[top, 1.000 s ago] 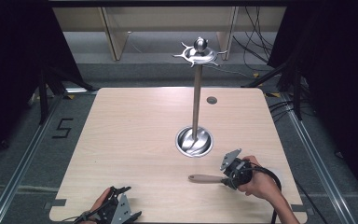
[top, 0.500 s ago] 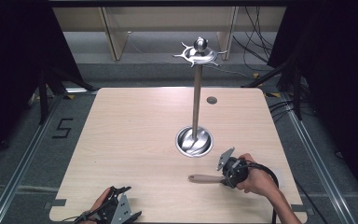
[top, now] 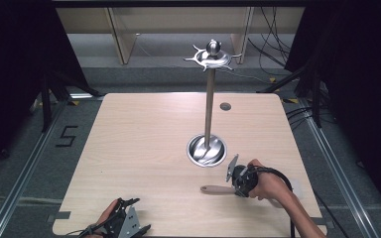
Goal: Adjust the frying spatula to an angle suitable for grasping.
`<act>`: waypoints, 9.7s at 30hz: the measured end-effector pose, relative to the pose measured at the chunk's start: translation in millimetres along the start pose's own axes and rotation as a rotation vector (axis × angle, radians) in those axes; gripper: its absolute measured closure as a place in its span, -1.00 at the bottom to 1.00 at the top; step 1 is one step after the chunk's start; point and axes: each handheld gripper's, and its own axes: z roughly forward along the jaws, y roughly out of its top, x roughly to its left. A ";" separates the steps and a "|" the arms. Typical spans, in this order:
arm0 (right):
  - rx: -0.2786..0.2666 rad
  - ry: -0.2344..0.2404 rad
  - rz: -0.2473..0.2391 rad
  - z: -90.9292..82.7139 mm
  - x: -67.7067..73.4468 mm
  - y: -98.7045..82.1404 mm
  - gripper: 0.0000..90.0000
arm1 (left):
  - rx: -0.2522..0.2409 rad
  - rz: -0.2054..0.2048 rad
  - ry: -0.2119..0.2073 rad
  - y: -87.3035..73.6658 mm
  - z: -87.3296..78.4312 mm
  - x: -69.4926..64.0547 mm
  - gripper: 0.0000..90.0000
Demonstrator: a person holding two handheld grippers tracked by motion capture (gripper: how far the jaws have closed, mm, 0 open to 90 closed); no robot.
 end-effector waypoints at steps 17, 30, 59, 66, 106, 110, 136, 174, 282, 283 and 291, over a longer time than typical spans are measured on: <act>0.021 -0.034 -0.035 -0.6 1.9 3.2 0.70 | 0.009 -0.003 -0.021 0.0 -0.6 0.7 -0.65; -0.172 -0.095 0.064 -33.5 -3.4 -25.4 0.71 | -0.002 -0.013 -0.010 -0.9 0.8 0.5 -0.65; -0.575 -0.249 0.255 -105.1 -14.1 -82.3 0.71 | 0.005 -0.022 -0.004 -2.2 1.1 1.2 -0.65; -0.721 -0.244 0.273 -112.7 -18.7 -92.0 0.71 | 0.006 -0.023 -0.018 -2.6 1.8 1.0 -0.65; -0.973 -0.251 0.309 -173.5 -68.2 -56.8 0.71 | 0.007 -0.016 -0.017 -2.3 0.7 1.2 -0.65; -0.981 -0.250 0.321 -175.6 -76.3 -48.9 0.71 | -0.002 -0.020 -0.021 -2.2 2.0 0.4 -0.65; -0.987 -0.181 0.313 -187.2 -114.7 -15.2 0.71 | 0.004 -0.011 -0.025 -1.9 0.5 0.7 -0.65; -0.995 -0.077 0.263 -186.7 -135.8 5.7 0.70 | 0.002 -0.008 -0.022 -1.5 1.3 0.4 -0.65; -0.870 -0.205 0.302 -205.1 -59.8 20.3 0.44 | 0.012 -0.004 -0.021 -1.4 0.3 -0.4 -0.65; -0.868 -0.197 0.294 -205.6 -59.7 19.1 0.42 | 0.017 -0.003 -0.032 -1.2 -0.5 0.0 -0.65; -0.902 -0.231 0.297 -206.3 -51.1 11.8 0.29 | 0.007 -0.007 -0.039 -1.4 1.2 0.0 -0.65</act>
